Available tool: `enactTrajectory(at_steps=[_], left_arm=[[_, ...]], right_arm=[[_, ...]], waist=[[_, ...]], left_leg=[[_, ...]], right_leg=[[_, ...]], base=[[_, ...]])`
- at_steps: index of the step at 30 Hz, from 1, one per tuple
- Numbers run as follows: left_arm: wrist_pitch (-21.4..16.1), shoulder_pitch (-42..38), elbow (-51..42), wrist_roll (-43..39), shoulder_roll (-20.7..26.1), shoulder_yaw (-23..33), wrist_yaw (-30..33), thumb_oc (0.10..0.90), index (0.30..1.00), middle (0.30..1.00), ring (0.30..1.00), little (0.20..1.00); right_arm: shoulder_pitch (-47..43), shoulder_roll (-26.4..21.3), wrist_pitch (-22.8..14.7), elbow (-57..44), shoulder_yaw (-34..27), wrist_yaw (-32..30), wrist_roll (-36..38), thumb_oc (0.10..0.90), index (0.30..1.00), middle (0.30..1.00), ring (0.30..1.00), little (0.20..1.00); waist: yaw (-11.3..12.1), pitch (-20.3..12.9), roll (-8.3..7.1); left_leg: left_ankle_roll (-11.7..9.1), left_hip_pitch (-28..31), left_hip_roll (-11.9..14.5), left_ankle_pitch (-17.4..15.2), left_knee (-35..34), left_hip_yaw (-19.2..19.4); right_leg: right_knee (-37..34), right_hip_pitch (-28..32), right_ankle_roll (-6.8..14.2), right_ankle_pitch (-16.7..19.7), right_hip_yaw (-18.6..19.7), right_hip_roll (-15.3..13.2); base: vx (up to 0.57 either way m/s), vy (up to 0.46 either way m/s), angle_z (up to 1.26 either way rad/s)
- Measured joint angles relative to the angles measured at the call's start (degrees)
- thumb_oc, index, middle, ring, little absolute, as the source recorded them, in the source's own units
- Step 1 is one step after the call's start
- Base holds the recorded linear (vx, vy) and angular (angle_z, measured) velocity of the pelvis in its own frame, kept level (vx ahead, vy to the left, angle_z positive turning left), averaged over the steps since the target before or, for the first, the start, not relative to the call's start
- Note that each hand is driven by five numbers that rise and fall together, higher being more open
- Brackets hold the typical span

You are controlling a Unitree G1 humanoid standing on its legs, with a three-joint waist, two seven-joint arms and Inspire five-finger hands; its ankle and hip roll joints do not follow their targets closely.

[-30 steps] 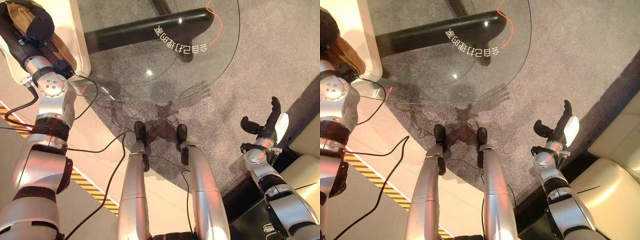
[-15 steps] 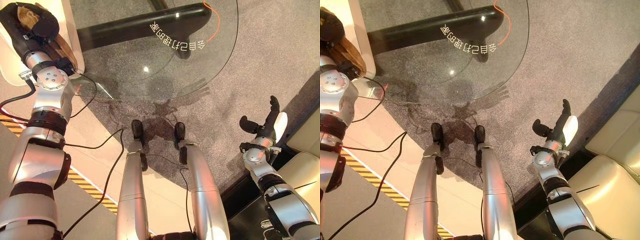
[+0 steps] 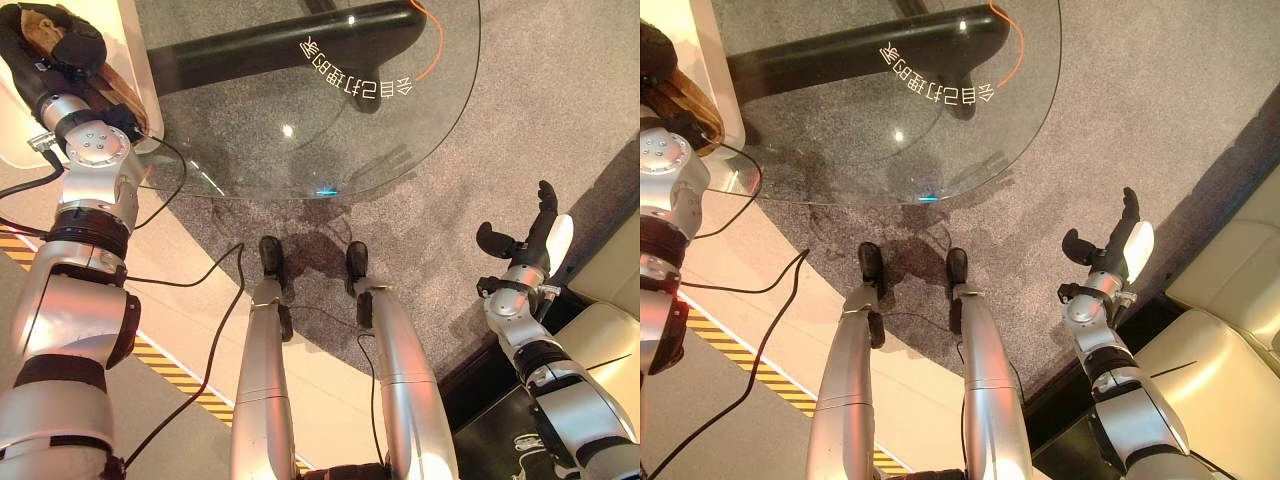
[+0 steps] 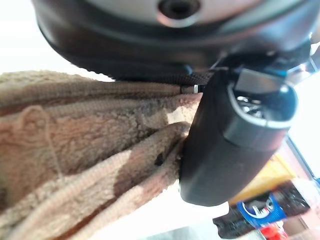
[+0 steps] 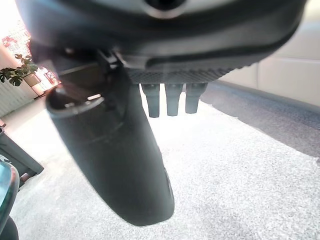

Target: Wipe the table with a cloth and put it in the basket.

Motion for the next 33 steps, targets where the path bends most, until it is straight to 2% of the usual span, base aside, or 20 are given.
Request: enactTrajectory(at_steps=[12,25,26,27,28,29,30,33], left_arm=[[1.6,-0.5,1.2,5.8,0.4,0.0,2.8,0.1,0.3,0.3,0.3,0.2],[2.9,-2.3,2.1,7.5,0.5,-0.6,4.2,0.1,0.3,0.3,0.3,0.2],[3.0,-2.9,2.7,7.5,0.6,-1.2,4.6,0.18,0.368,0.368,0.368,0.28],[3.1,-3.3,3.2,7.5,0.6,-1.7,4.7,0.18,0.368,0.368,0.368,0.28],[3.5,-3.7,3.4,7.5,0.7,-2.0,4.8,0.38,0.54,0.54,0.54,0.48],[3.8,-3.9,3.4,7.5,0.7,-2.0,4.8,0.663,0.782,0.782,0.782,0.763],[3.9,-4.0,3.4,7.5,0.7,-2.0,4.9,0.8,0.9,0.9,0.9,0.9],[3.9,-4.0,3.4,7.5,0.9,-2.0,4.9,0.8,0.9,0.9,0.9,0.9]], right_arm=[[-0.1,0.0,0.0,-0.5,0.4,0.0,0.9,0.8,0.9,0.9,0.9,0.9],[-0.2,0.0,0.0,-0.7,1.2,0.0,1.1,0.8,0.9,0.9,0.9,0.9],[-0.3,0.0,0.0,-0.7,1.2,0.0,1.1,0.8,0.9,0.9,0.9,0.9],[-0.3,0.0,-0.1,-0.7,1.2,0.0,1.1,0.8,0.9,0.9,0.9,0.9],[-0.3,0.0,-0.1,-0.6,1.2,0.0,1.1,0.8,0.9,0.9,0.9,0.9],[-0.3,0.0,-0.1,-0.6,1.2,0.0,1.1,0.8,0.9,0.9,0.9,0.9],[-0.4,0.0,-0.1,-0.7,1.2,0.0,1.1,0.8,0.9,0.9,0.9,0.9],[-0.4,0.0,-0.1,-0.9,1.3,0.0,1.1,0.8,0.9,0.9,0.9,0.9]], waist=[[0.1,0.0,-0.12],[0.1,0.0,-0.45],[0.0,0.0,-0.45],[0.0,0.0,-0.46],[0.0,0.0,-0.47],[0.0,0.0,-0.48],[0.0,0.0,-0.51],[0.0,0.0,-0.51]], left_leg=[[0.0,-1.5,-0.1,0.0,0.1,-0.2],[-0.1,-2.9,-0.1,0.1,0.1,-0.7],[-0.1,-3.2,-0.2,0.1,0.1,-0.7],[-0.1,-3.4,-0.2,0.1,0.1,-0.8],[-0.2,-3.4,-0.2,0.1,0.1,-0.8],[-0.2,-3.4,-0.2,0.1,0.1,-0.9],[-0.2,-3.4,-0.3,0.1,0.1,-0.9],[-0.2,-3.4,-0.3,0.2,0.1,-0.9]], right_leg=[[0.2,-1.5,0.0,0.0,-0.1,-0.1],[0.0,-2.6,0.0,0.0,-0.6,-0.1],[0.0,-2.8,0.0,0.0,-0.7,-0.1],[0.0,-2.9,0.0,0.0,-0.7,-0.1],[0.0,-3.0,0.0,0.0,-0.8,-0.2],[0.0,-3.0,0.0,0.0,-0.8,-0.2],[0.1,-2.9,0.0,0.0,-0.9,-0.3],[0.1,-3.0,0.0,0.0,-0.9,-0.4]], base=[[0.0,0.0,0.0],[0.01,0.017,0.01],[0.0,0.0,0.0],[0.0,0.0,0.0],[0.0,0.0,0.0],[0.0,0.0,0.0],[0.0,0.0,0.0],[0.0,0.0,0.0]])
